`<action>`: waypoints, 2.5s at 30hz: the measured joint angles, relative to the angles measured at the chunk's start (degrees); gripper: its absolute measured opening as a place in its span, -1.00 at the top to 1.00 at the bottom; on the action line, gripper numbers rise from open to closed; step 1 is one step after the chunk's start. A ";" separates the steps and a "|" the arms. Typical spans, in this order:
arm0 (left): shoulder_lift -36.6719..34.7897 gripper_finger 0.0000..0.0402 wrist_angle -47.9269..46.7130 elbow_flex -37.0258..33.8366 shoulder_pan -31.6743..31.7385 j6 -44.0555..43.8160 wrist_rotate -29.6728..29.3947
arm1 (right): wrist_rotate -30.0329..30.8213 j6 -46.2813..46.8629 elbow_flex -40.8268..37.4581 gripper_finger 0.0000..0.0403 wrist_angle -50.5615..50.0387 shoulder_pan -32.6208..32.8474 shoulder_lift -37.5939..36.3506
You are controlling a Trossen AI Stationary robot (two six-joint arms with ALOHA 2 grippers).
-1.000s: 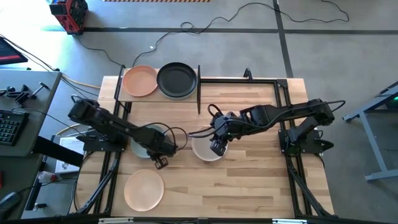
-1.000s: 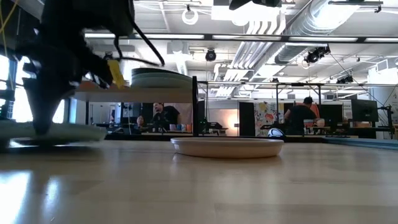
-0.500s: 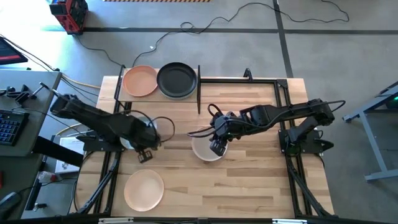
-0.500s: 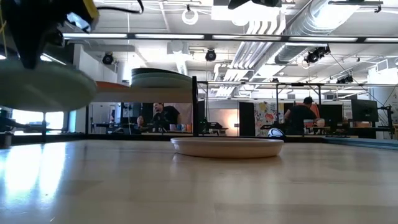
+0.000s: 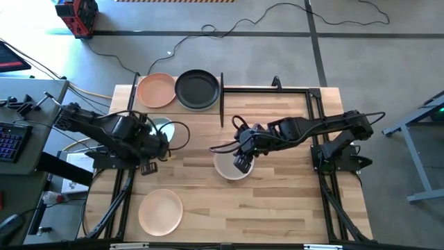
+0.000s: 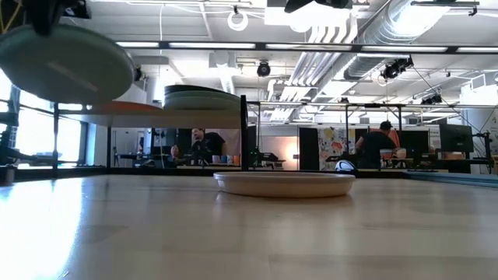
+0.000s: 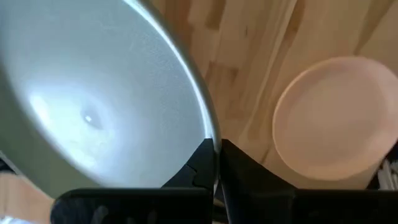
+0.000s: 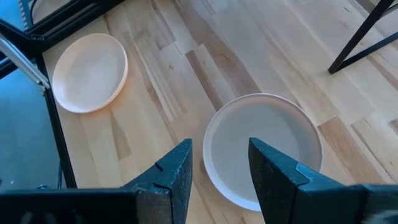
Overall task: Place and stack plates onto a shelf
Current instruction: Stack the light blue plate on top of the orange plate on the shelf
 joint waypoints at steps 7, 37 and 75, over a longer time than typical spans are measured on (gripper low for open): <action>-0.08 1.00 -0.12 1.86 1.40 6.08 -3.16 | 0.09 -0.95 0.00 0.33 -0.29 0.00 0.00; -4.71 1.00 -0.11 1.86 32.62 46.35 -15.11 | -7.08 -23.97 0.00 0.33 -0.87 -16.70 0.00; 7.54 1.00 1.22 1.88 53.96 68.94 -20.14 | -8.07 -28.56 0.00 0.33 -0.95 -21.05 0.00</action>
